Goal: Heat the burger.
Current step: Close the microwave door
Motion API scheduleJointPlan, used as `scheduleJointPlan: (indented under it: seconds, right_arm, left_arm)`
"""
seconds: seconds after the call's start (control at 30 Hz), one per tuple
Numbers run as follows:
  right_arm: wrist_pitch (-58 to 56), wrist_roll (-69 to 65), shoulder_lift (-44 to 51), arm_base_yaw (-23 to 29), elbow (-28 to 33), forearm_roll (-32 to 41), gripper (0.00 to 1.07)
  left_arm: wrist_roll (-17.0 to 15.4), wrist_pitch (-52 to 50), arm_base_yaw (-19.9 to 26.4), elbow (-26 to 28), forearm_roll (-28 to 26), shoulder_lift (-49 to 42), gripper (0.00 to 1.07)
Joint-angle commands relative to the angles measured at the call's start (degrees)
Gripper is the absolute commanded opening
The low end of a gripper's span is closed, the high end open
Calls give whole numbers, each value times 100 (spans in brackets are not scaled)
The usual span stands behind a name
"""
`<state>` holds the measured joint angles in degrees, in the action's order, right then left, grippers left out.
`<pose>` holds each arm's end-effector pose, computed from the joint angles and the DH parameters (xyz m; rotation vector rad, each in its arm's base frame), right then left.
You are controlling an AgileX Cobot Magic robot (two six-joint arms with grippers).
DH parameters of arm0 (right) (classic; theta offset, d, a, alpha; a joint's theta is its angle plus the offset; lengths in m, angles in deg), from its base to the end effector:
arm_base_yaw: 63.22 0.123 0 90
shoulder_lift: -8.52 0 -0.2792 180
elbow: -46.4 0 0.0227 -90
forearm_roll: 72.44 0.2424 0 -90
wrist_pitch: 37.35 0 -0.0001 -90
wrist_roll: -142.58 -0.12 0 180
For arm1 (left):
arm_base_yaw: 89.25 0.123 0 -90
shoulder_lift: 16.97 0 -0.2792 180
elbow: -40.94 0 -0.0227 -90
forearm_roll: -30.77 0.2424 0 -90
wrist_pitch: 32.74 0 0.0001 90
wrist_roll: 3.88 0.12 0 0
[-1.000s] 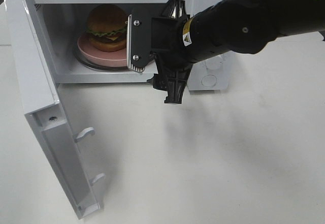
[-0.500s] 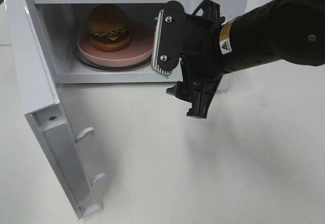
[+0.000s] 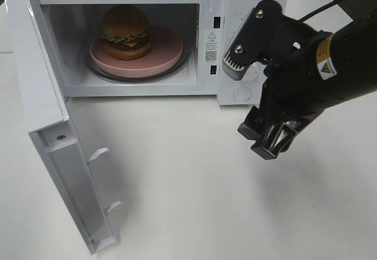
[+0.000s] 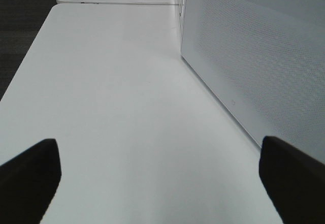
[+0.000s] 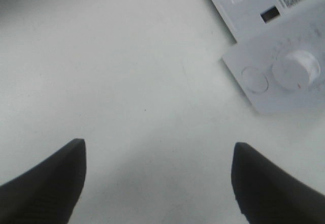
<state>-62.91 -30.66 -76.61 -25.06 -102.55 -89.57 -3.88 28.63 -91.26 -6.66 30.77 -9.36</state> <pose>0.2289 0.1604 0.2224 -1.1835 2.1416 -0.0342 0.0166 -0.0006 0.2631 0.0357 2.0345 -0.0221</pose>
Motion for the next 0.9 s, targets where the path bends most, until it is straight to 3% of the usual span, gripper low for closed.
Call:
scheduleJointPlan:
  seconds: [0.03, 0.6, 0.9]
  right_arm:
    - [-710, -728, 361, -17, 23, 6, 76]
    - [-2767, -1461, 1455, -17, 23, 23, 76]
    - [-3260, -1518, 2011, -11, 23, 29, 76]
  left_arm:
    - [0, -11, 23, 6, -34, -86, 98]
    - [0, -11, 23, 6, -34, -86, 98]
    - [0, -11, 23, 6, -34, -86, 98]
